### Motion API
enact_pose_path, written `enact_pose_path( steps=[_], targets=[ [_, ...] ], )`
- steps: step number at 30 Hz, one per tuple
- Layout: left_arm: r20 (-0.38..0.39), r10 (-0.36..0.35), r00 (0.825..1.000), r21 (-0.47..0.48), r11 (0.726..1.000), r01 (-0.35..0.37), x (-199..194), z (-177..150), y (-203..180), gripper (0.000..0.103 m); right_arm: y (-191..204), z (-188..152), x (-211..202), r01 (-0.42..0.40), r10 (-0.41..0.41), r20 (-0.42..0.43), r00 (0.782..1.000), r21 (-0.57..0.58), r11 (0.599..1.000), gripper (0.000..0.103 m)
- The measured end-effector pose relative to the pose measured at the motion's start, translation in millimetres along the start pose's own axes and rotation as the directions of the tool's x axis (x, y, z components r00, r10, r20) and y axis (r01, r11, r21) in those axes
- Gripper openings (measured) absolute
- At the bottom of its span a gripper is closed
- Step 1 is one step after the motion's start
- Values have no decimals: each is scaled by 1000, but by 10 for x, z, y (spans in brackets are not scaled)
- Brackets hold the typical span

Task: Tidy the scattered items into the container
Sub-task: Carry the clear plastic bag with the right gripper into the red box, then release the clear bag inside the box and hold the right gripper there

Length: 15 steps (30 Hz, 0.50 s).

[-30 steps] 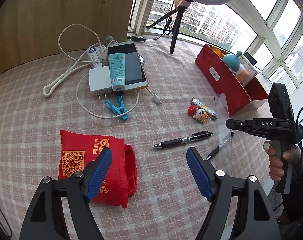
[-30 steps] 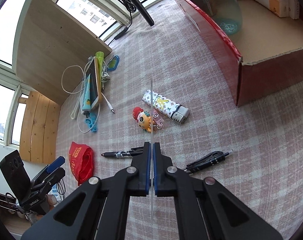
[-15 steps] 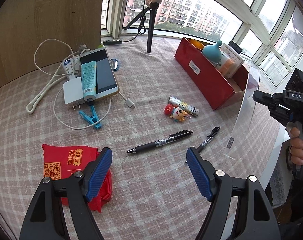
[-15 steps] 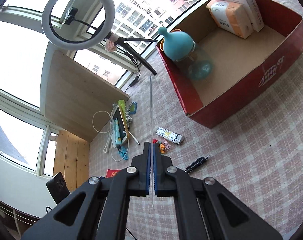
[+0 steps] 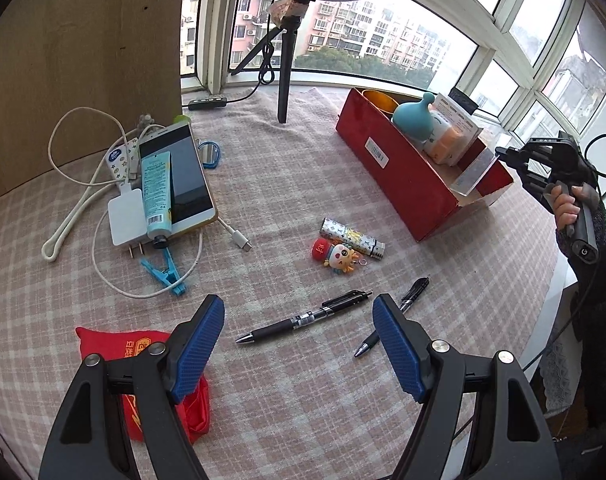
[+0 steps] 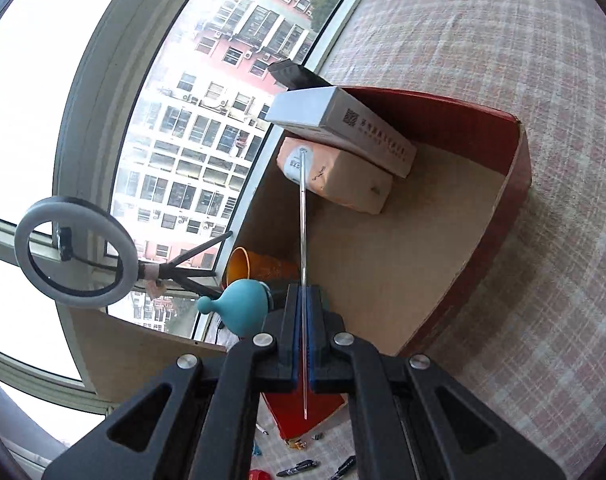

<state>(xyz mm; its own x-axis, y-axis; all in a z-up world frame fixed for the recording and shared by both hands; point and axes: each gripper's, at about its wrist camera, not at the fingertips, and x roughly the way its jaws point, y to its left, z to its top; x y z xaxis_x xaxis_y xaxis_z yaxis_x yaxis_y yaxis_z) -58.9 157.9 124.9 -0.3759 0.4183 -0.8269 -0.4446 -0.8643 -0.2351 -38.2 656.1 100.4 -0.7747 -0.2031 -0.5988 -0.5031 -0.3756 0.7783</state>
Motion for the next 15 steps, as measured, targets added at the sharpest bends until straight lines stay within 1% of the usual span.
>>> enact_pose_path(
  steps=[4,7,9,11,12,13,14,15],
  targets=[
    [-7,1,1000,-18,1000,-1,37,8,61,74,-177,200,213,76,-76,1,997,43,996,2],
    [-11,0,1000,-34,999,-1,81,22,111,74,-174,298,288,127,-127,8,992,31,991,2],
    [-15,-4,1000,-39,999,3,116,34,127,74,-124,340,305,178,-178,0,984,10,984,2],
    [-20,-9,1000,-40,999,8,149,46,135,74,-83,377,326,237,-238,-16,971,-7,971,4],
    [-21,-11,1000,-39,999,10,164,53,135,74,-88,387,320,272,-272,-24,962,-4,962,5],
    [-22,-14,1000,-39,999,13,176,58,135,74,-92,395,310,302,-302,-31,953,-2,953,8],
    [-22,-18,1000,-39,999,17,186,63,135,74,-83,392,280,314,-314,-32,949,-10,949,13],
    [-23,-21,1000,-39,999,20,196,68,136,74,-74,389,249,326,-326,-32,945,-17,945,16]
  ],
)
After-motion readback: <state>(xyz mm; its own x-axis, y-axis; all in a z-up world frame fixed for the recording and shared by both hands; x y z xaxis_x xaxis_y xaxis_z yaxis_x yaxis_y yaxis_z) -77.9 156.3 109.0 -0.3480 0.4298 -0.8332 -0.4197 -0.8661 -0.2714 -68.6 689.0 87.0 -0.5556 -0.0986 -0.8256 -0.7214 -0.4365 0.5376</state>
